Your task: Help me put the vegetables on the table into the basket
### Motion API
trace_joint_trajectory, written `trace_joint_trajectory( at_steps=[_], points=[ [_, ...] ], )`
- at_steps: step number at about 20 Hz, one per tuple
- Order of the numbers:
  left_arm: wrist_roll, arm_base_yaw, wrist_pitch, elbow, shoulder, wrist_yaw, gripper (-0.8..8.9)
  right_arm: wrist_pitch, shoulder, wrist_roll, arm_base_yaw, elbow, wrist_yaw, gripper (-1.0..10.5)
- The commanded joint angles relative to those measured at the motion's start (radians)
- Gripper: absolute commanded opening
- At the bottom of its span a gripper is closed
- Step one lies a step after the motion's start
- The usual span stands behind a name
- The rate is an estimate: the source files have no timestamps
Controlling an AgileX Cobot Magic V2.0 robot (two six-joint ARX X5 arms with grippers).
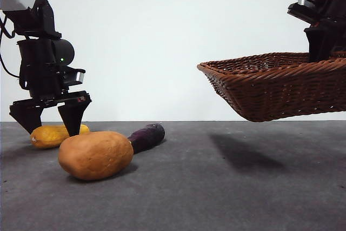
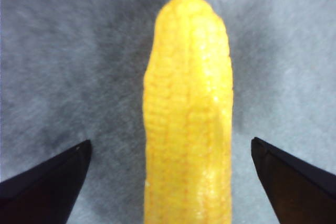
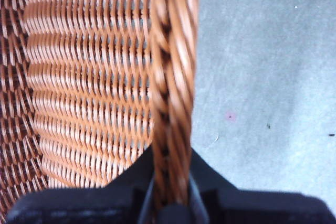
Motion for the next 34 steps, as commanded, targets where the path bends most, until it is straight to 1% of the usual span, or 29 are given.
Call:
trace_joint_trajectory(
  at_steps=[1,2,3,6,7,8,9,10,13,15,17,19,23,24,25,27,29,31,32,34],
  points=[
    [0.014,-0.006,0.014,-0.003,0.006,0.008,6.55,0.003,-0.004,-0.010,0.001,0.003,-0.013,-0.1],
    [0.014,-0.009,0.019,-0.003,0.006,0.007,6.50,0.003,-0.004,-0.010,0.001,0.003,-0.013,-0.1],
    [0.014,-0.009,0.018,-0.003,0.006,0.007,6.04,0.002,-0.004,-0.010,0.001,0.003,-0.013,-0.1],
    [0.011,-0.011,0.020,-0.003,0.006,0.006,4.00,0.002,-0.004,-0.010,0.001,0.003,-0.013,-0.1],
    [0.011,-0.011,0.021,-0.003,0.006,0.005,3.05,0.002,-0.004,-0.010,0.001,0.003,-0.013,-0.1],
    [0.011,-0.011,0.017,-0.003,0.006,0.006,1.81,0.002,-0.004,-0.010,0.001,0.003,-0.013,-0.1],
    [0.011,-0.011,0.016,-0.003,0.006,0.005,0.34,0.002,-0.004,-0.010,0.001,0.003,-0.013,-0.1],
    [0.010,-0.011,0.019,-0.003,0.006,0.007,-0.07,0.001,-0.004,-0.010,0.001,0.003,-0.013,-0.1],
    [0.006,-0.011,0.016,-0.003,0.006,0.008,-0.08,-0.007,-0.004,-0.010,0.001,0.003,-0.013,-0.1],
    [-0.006,-0.011,-0.014,0.006,0.002,0.021,-0.08,-0.013,-0.004,-0.010,0.001,0.003,-0.013,-0.1],
    [-0.015,-0.011,-0.066,0.032,-0.003,0.086,-0.08,-0.015,-0.004,-0.010,0.001,0.003,-0.013,-0.1],
    [-0.042,-0.011,-0.104,0.055,-0.018,0.201,-0.08,-0.015,-0.003,-0.010,0.002,0.003,-0.013,-0.1],
    [-0.099,-0.026,-0.145,0.060,-0.086,0.523,-0.08,-0.022,-0.004,0.000,0.003,0.003,-0.013,-0.1],
    [-0.104,-0.040,-0.152,0.060,-0.111,0.581,-0.08,-0.026,-0.004,0.010,0.003,0.003,-0.013,-0.1],
    [-0.111,-0.058,-0.155,0.060,-0.137,0.620,-0.08,-0.034,-0.004,0.013,0.003,0.003,-0.013,-0.1],
    [-0.116,-0.121,-0.155,0.060,-0.202,0.643,-0.08,-0.050,-0.004,0.021,0.004,0.003,-0.012,-0.1],
    [-0.131,-0.204,-0.129,0.060,-0.261,0.640,-0.08,-0.049,-0.004,0.061,0.012,0.003,-0.005,-0.1],
    [-0.185,-0.313,-0.056,0.060,-0.296,0.624,-0.08,-0.048,-0.004,0.084,0.033,0.003,0.029,-0.1],
    [-0.219,-0.367,-0.013,0.060,-0.300,0.604,-0.08,-0.047,-0.004,0.093,0.051,0.003,0.054,-0.1],
    [-0.283,-0.475,0.075,0.060,-0.298,0.497,-0.08,-0.040,-0.004,0.116,0.097,0.003,0.117,-0.1]
  ],
)
